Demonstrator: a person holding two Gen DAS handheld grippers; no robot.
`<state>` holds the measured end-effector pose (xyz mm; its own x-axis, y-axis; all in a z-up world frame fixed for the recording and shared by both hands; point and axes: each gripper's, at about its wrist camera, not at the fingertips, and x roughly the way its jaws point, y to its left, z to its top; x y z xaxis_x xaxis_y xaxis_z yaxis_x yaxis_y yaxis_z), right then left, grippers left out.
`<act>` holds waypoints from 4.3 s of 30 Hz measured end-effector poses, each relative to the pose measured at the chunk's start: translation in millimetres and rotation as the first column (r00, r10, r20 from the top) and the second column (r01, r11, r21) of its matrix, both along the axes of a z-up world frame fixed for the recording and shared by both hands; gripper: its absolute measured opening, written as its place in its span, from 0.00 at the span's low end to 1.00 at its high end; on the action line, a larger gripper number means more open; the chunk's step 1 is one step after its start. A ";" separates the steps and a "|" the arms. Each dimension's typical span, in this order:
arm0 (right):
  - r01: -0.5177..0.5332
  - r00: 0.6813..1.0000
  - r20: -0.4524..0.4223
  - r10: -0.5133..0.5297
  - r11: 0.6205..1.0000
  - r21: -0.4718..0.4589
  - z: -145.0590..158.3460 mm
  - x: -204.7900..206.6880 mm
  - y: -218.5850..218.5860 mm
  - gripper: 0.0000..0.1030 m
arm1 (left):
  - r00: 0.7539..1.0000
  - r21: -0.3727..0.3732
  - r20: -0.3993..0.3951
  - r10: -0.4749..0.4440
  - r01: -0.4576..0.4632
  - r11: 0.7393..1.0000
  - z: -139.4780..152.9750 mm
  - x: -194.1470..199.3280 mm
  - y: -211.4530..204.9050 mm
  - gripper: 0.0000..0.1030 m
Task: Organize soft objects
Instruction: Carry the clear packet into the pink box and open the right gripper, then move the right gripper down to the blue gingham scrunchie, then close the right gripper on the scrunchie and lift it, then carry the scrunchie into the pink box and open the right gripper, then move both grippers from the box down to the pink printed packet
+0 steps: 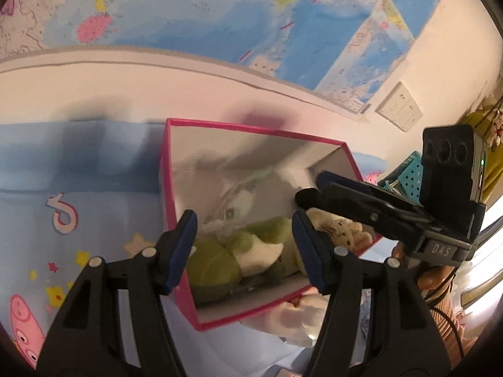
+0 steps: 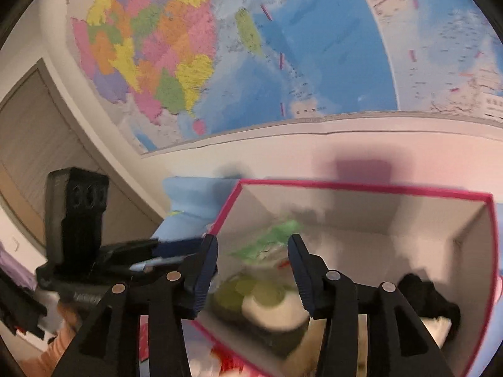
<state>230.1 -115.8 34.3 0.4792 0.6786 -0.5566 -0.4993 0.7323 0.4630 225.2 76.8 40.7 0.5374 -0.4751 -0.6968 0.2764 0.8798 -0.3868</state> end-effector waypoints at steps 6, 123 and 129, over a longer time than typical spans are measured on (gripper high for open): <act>-0.018 0.999 0.029 0.017 0.999 0.027 11.8 -42.9 -28.5 0.48 | 0.995 0.016 0.086 -0.041 0.040 0.999 19.2 -37.9 -8.9 0.62; -0.072 0.995 0.057 0.079 0.989 -0.127 -14.4 -178.0 -89.8 0.46 | 0.921 0.134 0.132 -0.367 0.350 0.927 18.9 -138.8 -103.3 0.47; -0.158 0.982 -0.129 0.140 0.977 -0.143 -71.3 -218.7 -75.2 0.46 | 0.922 0.146 0.019 -0.387 0.380 0.913 -27.1 -158.3 -104.9 0.47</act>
<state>11.4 -190.9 -36.9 0.3046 0.6408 -0.7047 -0.5568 0.7201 0.4141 66.9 -28.1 13.6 0.3662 -0.5536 -0.7480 0.6181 0.7455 -0.2492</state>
